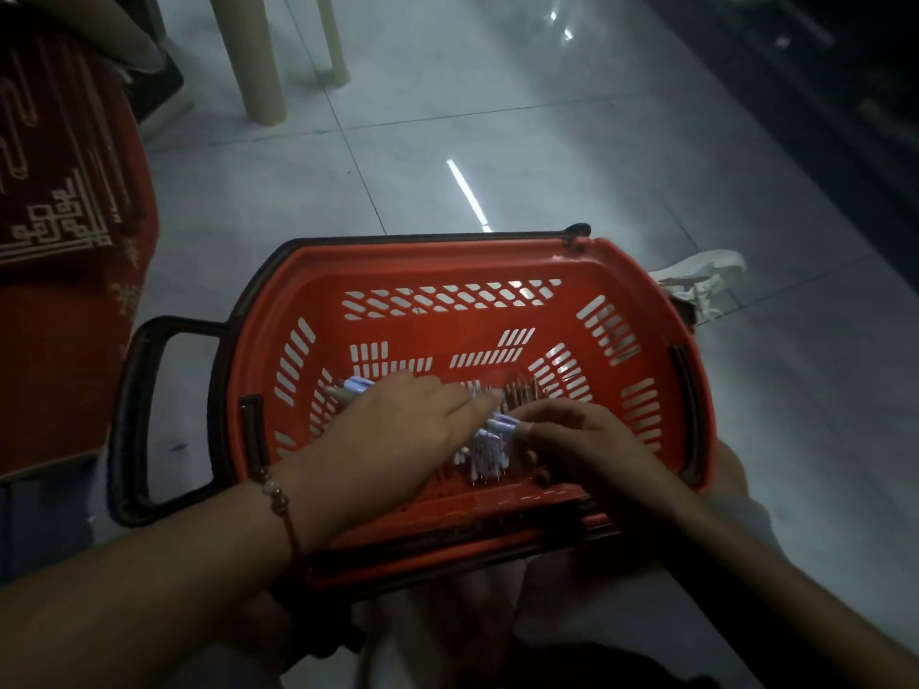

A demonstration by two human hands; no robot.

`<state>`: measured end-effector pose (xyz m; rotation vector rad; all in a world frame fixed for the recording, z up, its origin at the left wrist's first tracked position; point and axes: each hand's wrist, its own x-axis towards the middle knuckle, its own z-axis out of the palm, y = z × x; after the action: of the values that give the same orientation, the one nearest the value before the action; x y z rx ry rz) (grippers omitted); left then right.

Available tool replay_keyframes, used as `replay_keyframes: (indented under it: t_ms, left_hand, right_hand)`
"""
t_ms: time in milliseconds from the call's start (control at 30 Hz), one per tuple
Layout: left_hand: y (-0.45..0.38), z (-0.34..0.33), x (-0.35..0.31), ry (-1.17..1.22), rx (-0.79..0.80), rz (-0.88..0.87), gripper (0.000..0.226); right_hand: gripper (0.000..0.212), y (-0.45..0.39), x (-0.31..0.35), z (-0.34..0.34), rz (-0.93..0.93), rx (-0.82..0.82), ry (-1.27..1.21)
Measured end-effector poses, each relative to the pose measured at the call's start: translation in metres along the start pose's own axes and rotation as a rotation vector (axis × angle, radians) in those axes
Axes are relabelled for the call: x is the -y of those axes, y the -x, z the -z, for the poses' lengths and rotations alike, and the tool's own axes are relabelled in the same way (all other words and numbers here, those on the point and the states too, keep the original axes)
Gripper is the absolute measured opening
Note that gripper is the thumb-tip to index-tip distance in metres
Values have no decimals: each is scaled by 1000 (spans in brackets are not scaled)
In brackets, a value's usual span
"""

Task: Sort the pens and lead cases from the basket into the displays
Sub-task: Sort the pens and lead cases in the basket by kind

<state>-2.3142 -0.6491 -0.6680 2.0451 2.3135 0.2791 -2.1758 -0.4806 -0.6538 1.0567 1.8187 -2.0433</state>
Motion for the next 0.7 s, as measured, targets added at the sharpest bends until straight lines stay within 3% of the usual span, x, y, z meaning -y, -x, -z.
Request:
replay_keyframes:
  t_ms: [133,267,333,400,467,600,700]
  left_hand:
    - [5,-5,10,-54,106,146,66]
    - [4,-7,9,-52,134,138,44]
    - [2,-5,11,-58,119,151,42]
    - [2,-8,15,-57,148,197,44]
    - [3,-8,18,-47,140,263,48]
    - [6,-11,32,-21,181,414,41]
    - [8,-16,33,-32,244,426,40]
  right_hand:
    - [13,-4,-3,16,-62,-118,-31]
    - [15,-12,-14,17,-108,-81,-42]
    - [15,-16,-14,16,-26,-12,170]
    - [11,-20,-8,14,77,35,613]
    - [11,-29,-2,14,130,56,884]
    - [18,-63,-2,22,23,-66,965]
    - [22,-102,-19,21,-109,-75,907]
